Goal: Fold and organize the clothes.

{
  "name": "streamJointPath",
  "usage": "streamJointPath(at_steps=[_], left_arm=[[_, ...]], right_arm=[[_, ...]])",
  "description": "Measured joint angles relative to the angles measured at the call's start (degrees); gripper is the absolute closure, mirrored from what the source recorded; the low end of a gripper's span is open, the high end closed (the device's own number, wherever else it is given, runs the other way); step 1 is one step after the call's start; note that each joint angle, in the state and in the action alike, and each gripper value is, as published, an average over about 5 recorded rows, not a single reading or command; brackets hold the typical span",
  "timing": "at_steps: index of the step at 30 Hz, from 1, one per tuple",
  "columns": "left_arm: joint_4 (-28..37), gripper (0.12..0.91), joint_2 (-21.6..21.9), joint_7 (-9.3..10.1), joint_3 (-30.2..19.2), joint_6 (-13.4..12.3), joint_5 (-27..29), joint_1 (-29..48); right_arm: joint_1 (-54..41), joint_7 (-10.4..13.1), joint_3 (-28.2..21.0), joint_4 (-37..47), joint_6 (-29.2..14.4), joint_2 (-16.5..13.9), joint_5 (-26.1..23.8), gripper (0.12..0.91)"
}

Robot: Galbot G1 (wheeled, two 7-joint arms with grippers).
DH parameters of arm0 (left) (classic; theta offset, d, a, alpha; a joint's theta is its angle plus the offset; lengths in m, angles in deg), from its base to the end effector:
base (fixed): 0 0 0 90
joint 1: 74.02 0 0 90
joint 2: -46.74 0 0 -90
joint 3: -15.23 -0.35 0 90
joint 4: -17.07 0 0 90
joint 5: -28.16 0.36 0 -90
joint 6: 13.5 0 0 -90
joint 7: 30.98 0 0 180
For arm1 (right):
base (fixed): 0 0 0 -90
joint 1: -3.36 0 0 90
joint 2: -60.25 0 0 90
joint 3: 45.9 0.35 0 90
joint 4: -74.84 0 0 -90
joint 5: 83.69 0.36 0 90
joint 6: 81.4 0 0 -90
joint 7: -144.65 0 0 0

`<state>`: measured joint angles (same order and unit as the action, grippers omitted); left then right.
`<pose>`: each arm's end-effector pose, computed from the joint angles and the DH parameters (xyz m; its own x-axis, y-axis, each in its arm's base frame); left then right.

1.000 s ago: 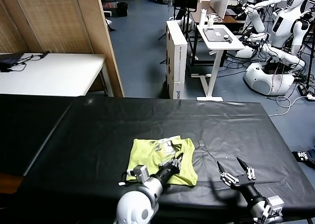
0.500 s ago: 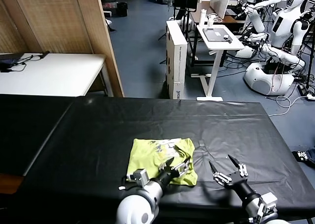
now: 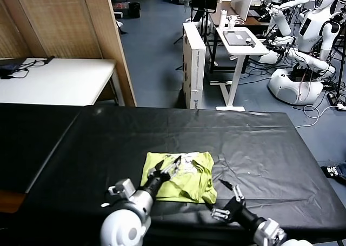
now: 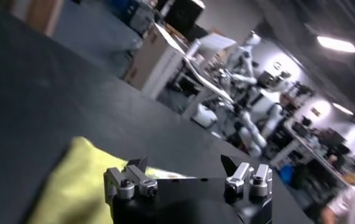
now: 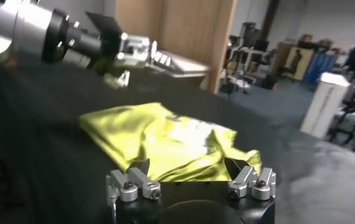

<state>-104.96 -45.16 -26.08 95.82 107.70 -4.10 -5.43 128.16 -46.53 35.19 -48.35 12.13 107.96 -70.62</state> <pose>0.2229 -0.0551 -0.2564 -0.8876 0.3588 0.2887 0.1388 0.8061 -0.5752 0.1619 -0.0684 -0.2885 -0.7406 -0.5951 0.3121 -0.6628 0.7234 -0.1934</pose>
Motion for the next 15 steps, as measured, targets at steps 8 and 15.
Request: streamJointPath(at_steps=[8,15], left_arm=[[-0.71,0.123,1.61,-0.13,2.12,-0.36,0.36,-1.09],[-0.82,0.123,1.67,-0.14,2.18,-0.56,0.86,-1.66]], right_arm=[[-3.3,0.79,-6.03,2.36,-0.15,0.21,-4.75,0.24],[-3.98,1.04,-7.26,3.47,-0.25,0.45,-5.52,0.391]])
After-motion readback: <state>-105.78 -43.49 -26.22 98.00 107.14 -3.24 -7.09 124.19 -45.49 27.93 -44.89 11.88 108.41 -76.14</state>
